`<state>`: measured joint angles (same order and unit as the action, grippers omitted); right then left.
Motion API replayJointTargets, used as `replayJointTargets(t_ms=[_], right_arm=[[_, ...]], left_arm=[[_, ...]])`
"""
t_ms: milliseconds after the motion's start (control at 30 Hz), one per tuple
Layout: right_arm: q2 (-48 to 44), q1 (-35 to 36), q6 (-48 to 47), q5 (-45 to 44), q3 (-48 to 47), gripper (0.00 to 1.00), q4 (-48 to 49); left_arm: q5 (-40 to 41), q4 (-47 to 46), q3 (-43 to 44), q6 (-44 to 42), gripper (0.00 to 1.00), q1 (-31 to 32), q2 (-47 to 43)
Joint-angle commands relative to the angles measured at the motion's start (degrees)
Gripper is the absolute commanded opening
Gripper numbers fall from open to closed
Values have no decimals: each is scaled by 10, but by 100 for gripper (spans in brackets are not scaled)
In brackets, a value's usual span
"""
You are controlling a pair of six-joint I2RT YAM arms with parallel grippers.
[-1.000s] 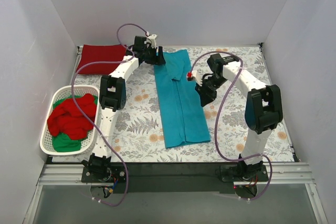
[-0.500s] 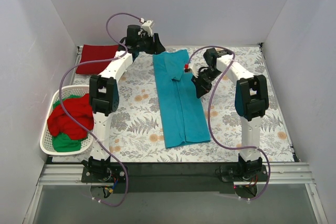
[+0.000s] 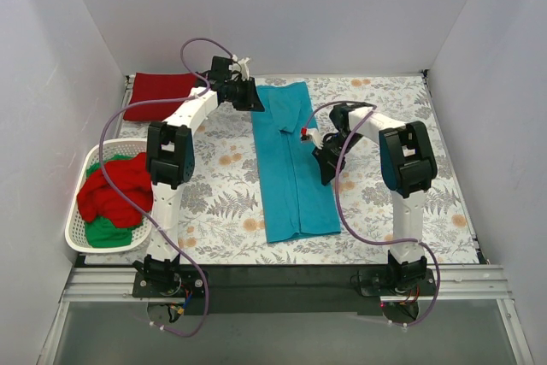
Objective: Fold and stack the t-shirts
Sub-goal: Fold the tshirt
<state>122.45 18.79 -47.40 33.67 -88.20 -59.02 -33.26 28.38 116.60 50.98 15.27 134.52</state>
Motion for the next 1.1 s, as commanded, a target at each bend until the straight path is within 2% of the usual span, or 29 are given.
replayJointTargets(t_ms=[0, 233, 367, 500, 633, 833, 1067], right_arm=[[-20, 11, 15, 16, 27, 1, 29], [-34, 17, 20, 39, 10, 1, 12], [-48, 12, 9, 61, -28, 10, -10], [-35, -4, 23, 65, -78, 14, 7], [12, -16, 60, 30, -139, 14, 48], [118, -24, 105, -18, -280, 14, 94], [192, -24, 115, -63, -333, 11, 127]], left_arm=[[17, 61, 3, -25, 14, 8, 6], [28, 89, 1, -47, 13, 14, 50], [29, 92, 23, -50, 13, 15, 77], [52, 105, 54, -65, 13, 14, 103], [66, 105, 97, -71, 13, 14, 132], [88, 94, 137, -68, 14, 12, 160], [92, 82, 137, -62, 15, 9, 166]])
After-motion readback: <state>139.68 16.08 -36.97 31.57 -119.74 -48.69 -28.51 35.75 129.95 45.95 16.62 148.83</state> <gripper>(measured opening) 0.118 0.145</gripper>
